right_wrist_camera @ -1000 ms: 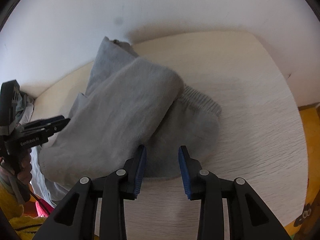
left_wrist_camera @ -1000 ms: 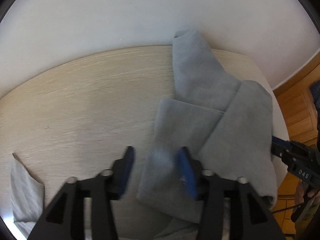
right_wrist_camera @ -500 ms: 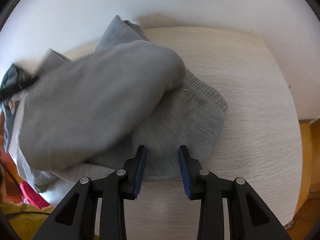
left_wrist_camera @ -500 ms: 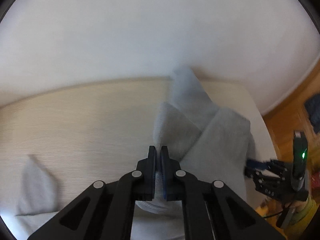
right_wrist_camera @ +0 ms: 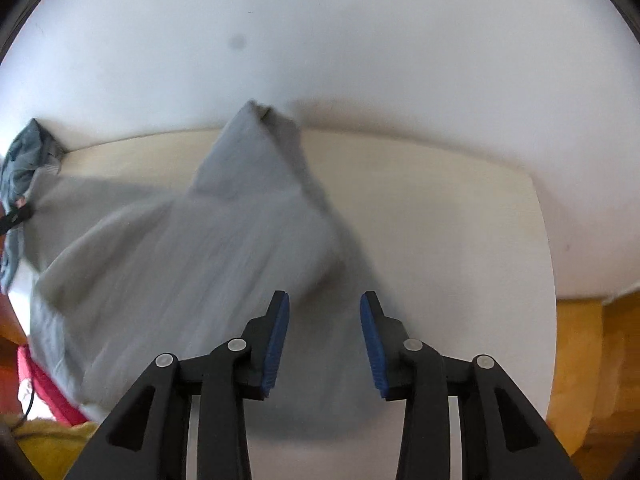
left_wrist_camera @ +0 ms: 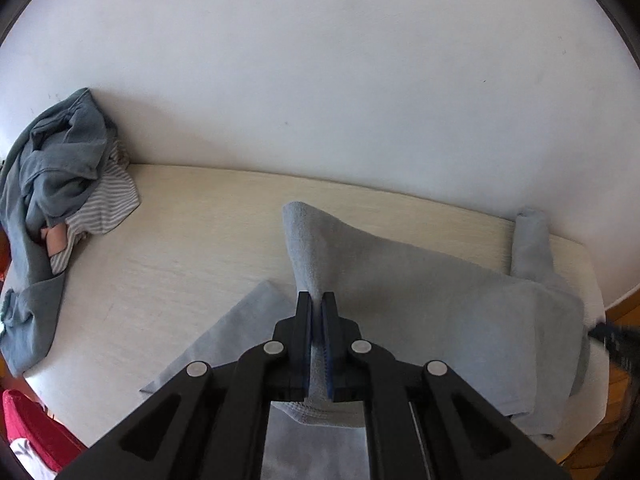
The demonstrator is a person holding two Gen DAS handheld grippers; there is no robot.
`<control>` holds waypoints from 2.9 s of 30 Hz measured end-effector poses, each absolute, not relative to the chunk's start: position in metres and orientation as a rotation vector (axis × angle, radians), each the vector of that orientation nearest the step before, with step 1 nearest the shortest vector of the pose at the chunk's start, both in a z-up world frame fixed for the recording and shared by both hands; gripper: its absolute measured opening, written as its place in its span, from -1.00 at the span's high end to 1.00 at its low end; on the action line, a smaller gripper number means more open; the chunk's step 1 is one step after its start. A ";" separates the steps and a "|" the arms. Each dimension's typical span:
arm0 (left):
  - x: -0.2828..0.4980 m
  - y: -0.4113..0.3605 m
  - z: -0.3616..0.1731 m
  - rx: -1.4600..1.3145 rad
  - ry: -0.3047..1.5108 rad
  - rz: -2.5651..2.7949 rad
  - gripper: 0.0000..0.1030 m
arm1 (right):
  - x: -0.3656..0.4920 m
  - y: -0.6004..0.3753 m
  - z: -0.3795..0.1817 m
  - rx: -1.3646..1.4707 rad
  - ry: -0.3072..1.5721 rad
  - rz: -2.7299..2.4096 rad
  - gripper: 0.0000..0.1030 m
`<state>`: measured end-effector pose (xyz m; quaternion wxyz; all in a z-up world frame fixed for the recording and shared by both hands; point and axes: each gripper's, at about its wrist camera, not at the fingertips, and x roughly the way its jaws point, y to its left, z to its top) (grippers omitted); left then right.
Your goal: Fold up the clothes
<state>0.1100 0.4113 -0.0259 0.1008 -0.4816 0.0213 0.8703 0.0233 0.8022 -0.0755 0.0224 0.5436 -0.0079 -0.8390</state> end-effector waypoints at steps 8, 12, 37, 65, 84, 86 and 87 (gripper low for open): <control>0.091 0.410 -0.013 -1.440 0.015 2.756 0.94 | -0.038 0.803 -0.091 1.659 -0.054 -2.536 0.27; 0.093 0.387 -0.014 -1.456 -0.026 2.850 0.94 | -0.043 0.787 -0.102 1.644 -0.057 -2.433 0.27; 0.055 0.380 -0.033 -1.485 -0.005 2.902 0.94 | 0.061 0.850 -0.050 1.799 0.008 -2.873 0.85; 0.020 0.417 -0.058 -1.547 0.114 2.778 0.88 | 0.025 0.844 -0.130 1.892 -0.035 -2.614 0.54; 0.055 0.403 -0.082 -1.711 -0.038 2.720 0.58 | 0.034 0.755 -0.082 1.593 0.069 -2.473 0.38; 0.054 0.404 -0.086 -1.721 -0.043 2.679 0.58 | 0.030 0.710 -0.093 1.593 0.112 -2.372 0.33; 0.053 0.407 -0.089 -1.725 -0.046 2.657 0.58 | 0.028 0.682 -0.099 1.592 0.178 -2.336 0.33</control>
